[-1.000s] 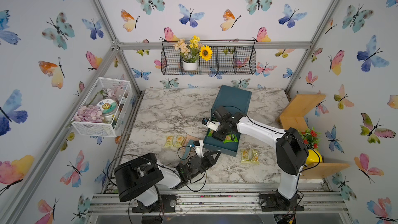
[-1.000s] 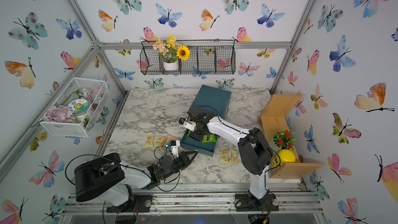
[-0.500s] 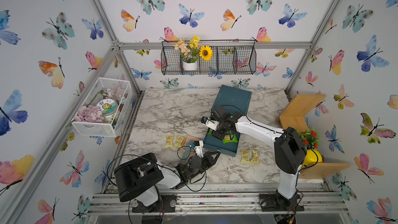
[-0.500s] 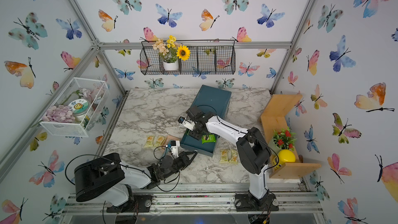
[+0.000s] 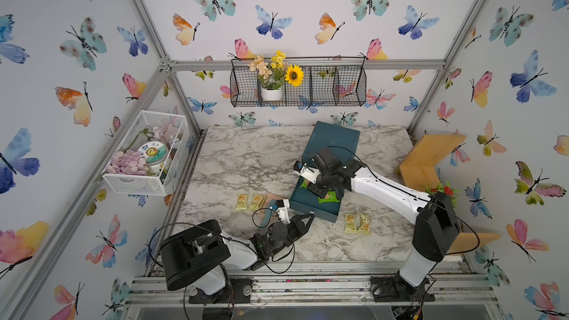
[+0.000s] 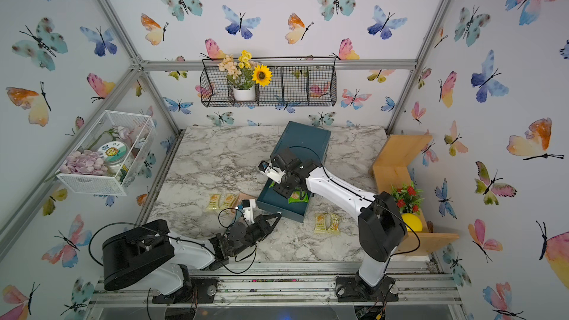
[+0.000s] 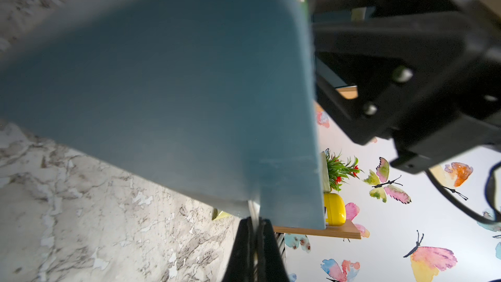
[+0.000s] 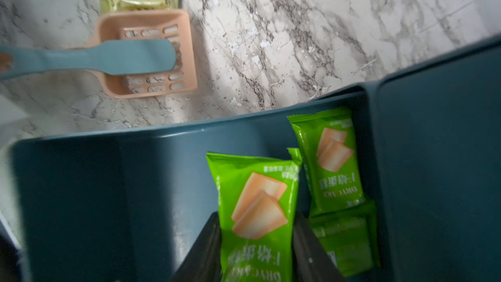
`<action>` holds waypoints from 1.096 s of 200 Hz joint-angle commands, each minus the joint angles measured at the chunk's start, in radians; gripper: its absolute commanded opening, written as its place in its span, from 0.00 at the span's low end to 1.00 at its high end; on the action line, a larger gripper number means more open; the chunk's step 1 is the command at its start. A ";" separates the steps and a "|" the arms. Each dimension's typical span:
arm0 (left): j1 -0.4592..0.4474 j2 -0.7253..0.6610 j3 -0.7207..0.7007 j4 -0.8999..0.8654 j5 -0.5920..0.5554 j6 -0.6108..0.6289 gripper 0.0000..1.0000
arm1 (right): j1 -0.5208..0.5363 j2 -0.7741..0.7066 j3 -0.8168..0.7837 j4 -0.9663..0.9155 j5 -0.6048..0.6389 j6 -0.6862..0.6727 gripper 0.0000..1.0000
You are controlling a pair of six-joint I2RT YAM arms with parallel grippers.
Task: Take the cookies out of the drawer
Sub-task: Pick up the cookie from the drawer, then place the cookie at the center of the board.
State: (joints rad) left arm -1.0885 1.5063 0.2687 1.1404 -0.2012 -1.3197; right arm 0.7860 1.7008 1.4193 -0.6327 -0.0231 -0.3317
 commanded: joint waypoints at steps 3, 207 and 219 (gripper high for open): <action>0.003 -0.019 0.024 0.011 -0.023 0.021 0.00 | 0.001 -0.087 -0.042 0.016 -0.035 0.094 0.34; 0.026 -0.030 0.006 -0.017 -0.029 -0.012 0.00 | -0.108 -0.648 -0.542 0.021 0.416 0.772 0.38; 0.026 -0.033 0.004 -0.019 -0.032 -0.012 0.00 | -0.152 -0.646 -0.560 0.041 0.381 0.771 0.38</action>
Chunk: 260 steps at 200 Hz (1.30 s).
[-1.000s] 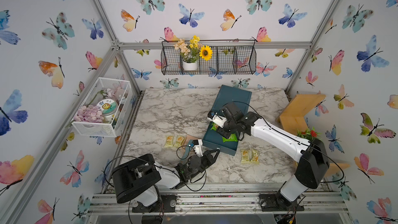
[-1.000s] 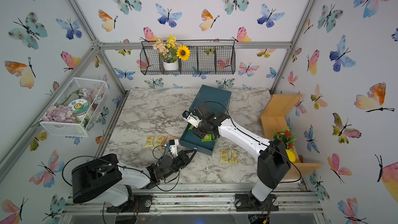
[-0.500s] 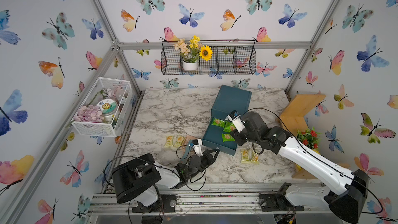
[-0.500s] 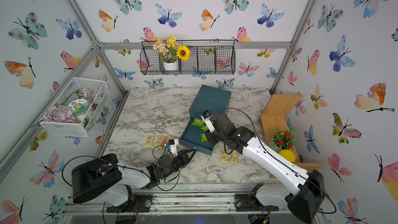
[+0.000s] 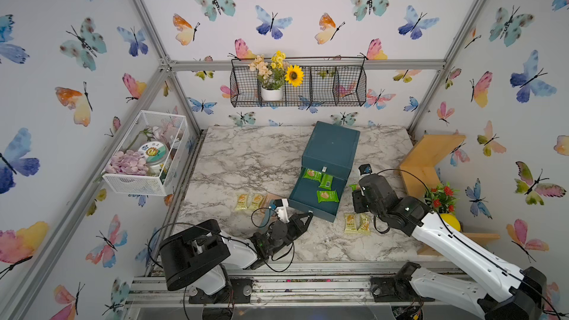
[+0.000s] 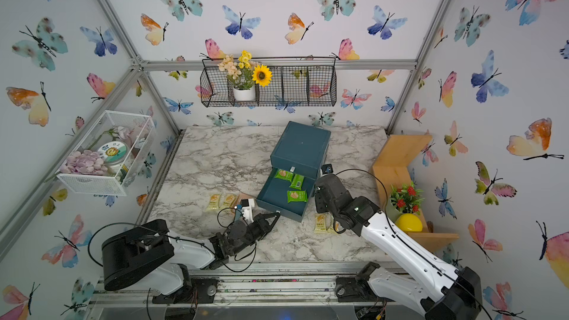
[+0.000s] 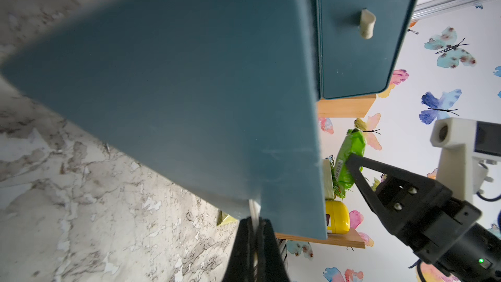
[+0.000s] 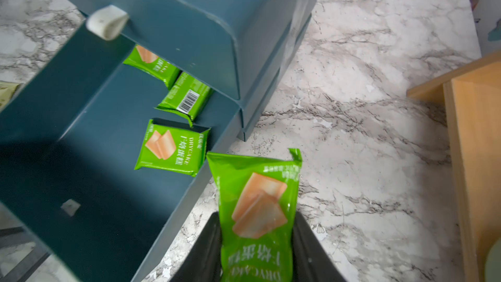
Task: Take the cookies out of the drawer
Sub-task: Place the cookie at the center of the board.
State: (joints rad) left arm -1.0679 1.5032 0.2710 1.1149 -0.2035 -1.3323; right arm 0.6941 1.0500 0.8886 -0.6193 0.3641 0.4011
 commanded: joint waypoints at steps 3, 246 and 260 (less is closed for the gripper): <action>0.005 -0.032 0.002 0.005 -0.029 0.000 0.00 | -0.072 0.004 -0.034 0.032 -0.015 0.036 0.38; 0.017 -0.011 0.020 0.027 -0.004 0.004 0.00 | -0.450 0.529 -0.043 0.286 -0.349 -0.071 0.37; 0.017 -0.012 0.022 0.025 -0.004 0.004 0.00 | -0.449 0.537 -0.044 0.288 -0.344 -0.070 0.39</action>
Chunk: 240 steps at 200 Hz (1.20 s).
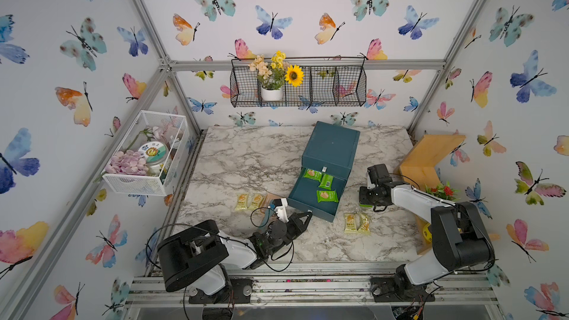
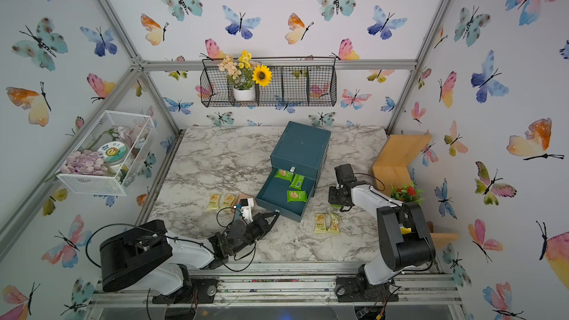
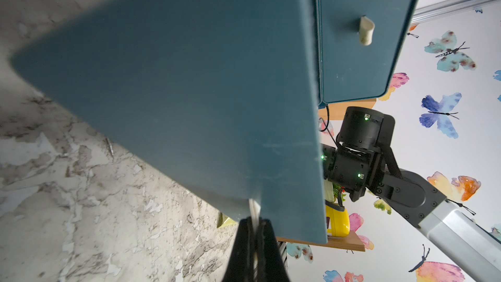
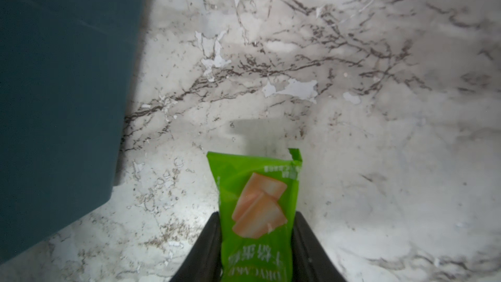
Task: Take the cookies out of the drawer
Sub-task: Place the cookie at the center of the board, then pick up the cookie from the drawer.
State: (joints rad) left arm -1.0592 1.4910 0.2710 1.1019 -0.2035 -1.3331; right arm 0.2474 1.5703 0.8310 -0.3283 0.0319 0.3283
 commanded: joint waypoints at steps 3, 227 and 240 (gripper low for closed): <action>0.008 0.001 0.023 0.039 -0.004 0.004 0.00 | -0.002 0.017 0.013 -0.003 -0.010 0.003 0.39; 0.006 -0.033 0.000 0.007 0.006 0.007 0.00 | 0.497 -0.186 0.478 -0.165 0.023 -0.520 0.56; 0.002 -0.038 -0.003 0.003 0.008 0.006 0.00 | 0.533 -0.141 0.492 -0.169 0.022 -0.549 0.57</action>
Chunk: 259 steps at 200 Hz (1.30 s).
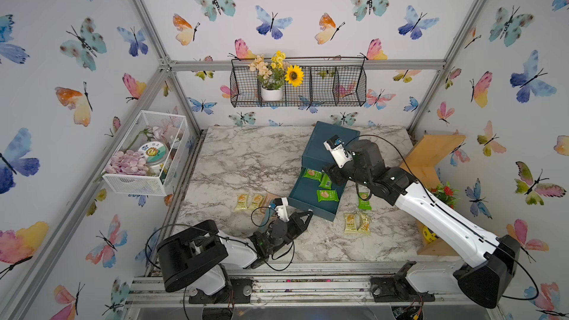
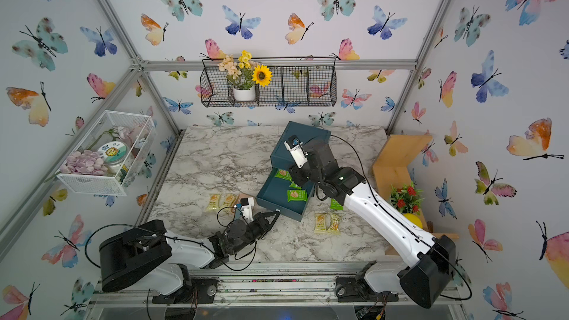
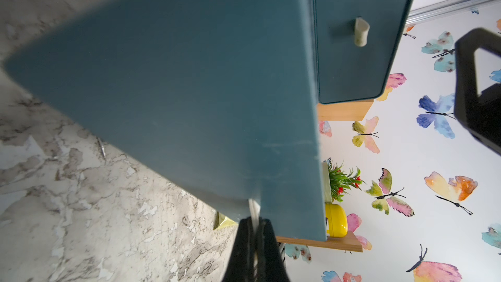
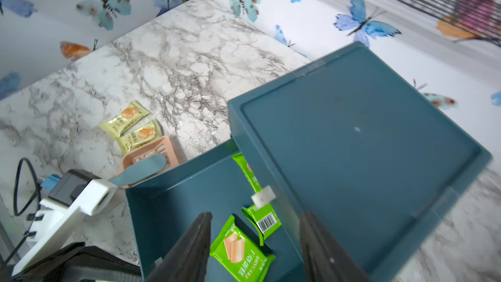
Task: Take the cookies out of the drawer
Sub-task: Pick up the cookie from the drawer.
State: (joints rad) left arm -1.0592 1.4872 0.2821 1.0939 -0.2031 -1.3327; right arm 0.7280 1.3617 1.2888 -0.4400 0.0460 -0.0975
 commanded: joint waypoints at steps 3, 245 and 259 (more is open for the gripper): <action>0.000 -0.036 -0.015 0.010 0.007 0.004 0.00 | 0.059 0.076 0.037 -0.057 0.008 -0.126 0.57; -0.035 -0.087 -0.031 -0.042 -0.050 0.013 0.00 | 0.111 0.463 0.041 0.098 0.374 -0.126 0.49; -0.036 -0.086 -0.029 -0.041 -0.051 0.012 0.00 | 0.111 0.474 0.043 0.094 0.376 -0.125 0.49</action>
State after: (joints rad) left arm -1.0885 1.4220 0.2619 1.0348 -0.2054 -1.3323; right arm 0.8394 1.8133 1.3186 -0.3607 0.3637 -0.2150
